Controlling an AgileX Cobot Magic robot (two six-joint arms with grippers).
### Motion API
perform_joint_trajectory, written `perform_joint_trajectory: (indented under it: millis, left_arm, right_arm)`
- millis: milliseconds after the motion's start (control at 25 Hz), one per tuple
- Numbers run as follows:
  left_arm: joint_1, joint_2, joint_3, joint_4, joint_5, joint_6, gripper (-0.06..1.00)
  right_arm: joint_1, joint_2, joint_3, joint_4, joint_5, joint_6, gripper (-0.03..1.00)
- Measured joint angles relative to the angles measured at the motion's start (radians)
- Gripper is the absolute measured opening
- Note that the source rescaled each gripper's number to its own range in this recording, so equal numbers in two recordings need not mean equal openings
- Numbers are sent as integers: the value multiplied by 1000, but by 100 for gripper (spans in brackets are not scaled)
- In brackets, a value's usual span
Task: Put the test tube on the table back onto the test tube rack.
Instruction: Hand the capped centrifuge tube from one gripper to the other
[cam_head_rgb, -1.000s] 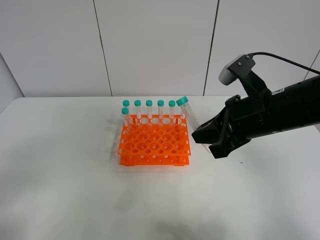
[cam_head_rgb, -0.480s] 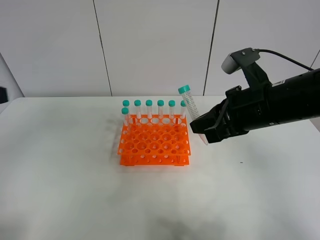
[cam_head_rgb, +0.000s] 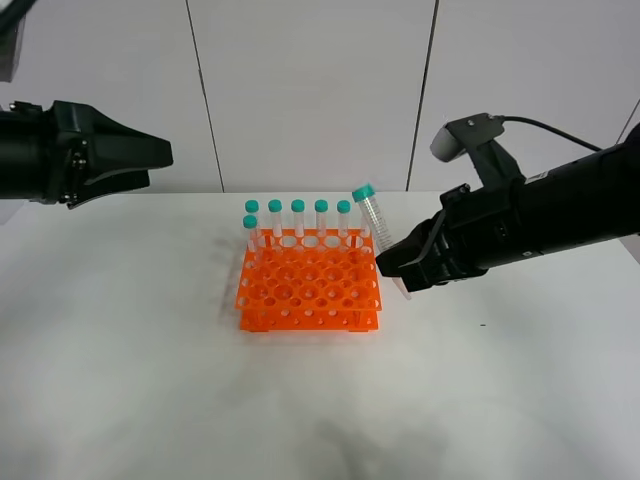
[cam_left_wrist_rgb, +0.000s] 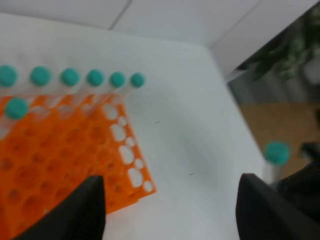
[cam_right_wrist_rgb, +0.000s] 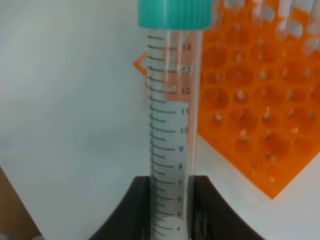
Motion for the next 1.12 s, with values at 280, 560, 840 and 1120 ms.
perform_joint_trajectory:
  millis: [280, 560, 840, 1120]
  left_arm:
    - [-102, 19, 0, -46, -53, 45, 85]
    - [-340, 64, -20, -104, -267, 45, 85]
    - [-447, 162, -49, -111, -272, 45, 85]
    - [-517, 191, -55, -141, -274, 45, 85]
  right_arm:
    - [0, 28, 0, 91, 0, -64, 2]
    - [60, 32, 0, 111, 1, -117, 2]
    - [106, 32, 0, 122, -34, -113, 2]
    - [106, 32, 0, 130, -33, -109, 2]
